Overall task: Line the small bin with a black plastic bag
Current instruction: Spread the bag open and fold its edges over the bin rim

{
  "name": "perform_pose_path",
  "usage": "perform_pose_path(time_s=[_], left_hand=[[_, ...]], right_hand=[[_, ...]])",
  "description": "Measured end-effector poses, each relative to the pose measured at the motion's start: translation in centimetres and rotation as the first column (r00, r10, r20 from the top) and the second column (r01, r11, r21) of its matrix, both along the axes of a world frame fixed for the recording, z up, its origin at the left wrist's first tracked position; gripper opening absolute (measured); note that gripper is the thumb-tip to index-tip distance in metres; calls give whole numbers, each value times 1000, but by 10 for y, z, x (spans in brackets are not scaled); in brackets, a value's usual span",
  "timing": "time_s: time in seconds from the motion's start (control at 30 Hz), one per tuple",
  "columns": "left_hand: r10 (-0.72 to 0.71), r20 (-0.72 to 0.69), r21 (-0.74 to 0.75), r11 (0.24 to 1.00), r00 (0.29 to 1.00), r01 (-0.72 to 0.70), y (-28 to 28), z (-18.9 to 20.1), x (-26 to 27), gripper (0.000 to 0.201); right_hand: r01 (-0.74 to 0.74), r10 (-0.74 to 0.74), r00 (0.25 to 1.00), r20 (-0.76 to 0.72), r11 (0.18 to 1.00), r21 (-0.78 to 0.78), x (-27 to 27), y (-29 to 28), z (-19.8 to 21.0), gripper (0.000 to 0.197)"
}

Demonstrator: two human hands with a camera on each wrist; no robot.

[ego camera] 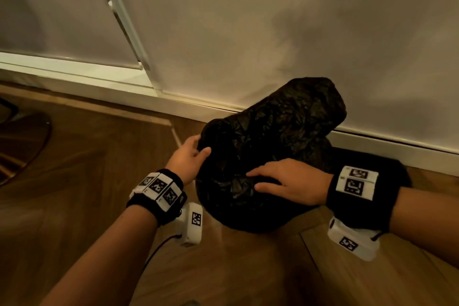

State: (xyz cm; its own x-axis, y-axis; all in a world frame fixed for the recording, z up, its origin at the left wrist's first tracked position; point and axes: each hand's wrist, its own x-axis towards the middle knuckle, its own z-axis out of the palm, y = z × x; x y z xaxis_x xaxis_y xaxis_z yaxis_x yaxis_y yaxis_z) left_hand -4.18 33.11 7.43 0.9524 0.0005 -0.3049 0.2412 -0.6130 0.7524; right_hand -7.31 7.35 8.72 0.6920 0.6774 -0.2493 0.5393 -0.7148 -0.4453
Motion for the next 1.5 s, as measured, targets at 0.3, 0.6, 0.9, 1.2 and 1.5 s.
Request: perform_pose_path(time_s=[0.3, 0.6, 0.9, 1.2, 1.5], left_hand=[[-791, -35, 753, 381, 611, 536, -11, -6, -52, 67], [-760, -173, 884, 160, 626, 439, 21, -7, -45, 45], [-835, 86, 700, 438, 544, 563, -10, -7, -63, 40], [-805, -100, 881, 201, 585, 428, 14, 6, -61, 41], [-732, -352, 710, 197, 583, 676, -14, 9, -53, 43]], right_hand=[[-21, 72, 978, 194, 968, -251, -24, 3, -34, 52], [-116, 228, 927, 297, 930, -350, -34, -9, -42, 38], [-72, 124, 948, 293, 981, -180, -43, 29, -37, 35], [-127, 256, 911, 323, 920, -370, -33, 1, -44, 23], [-113, 255, 910, 327, 911, -397, -41, 4, -46, 13]])
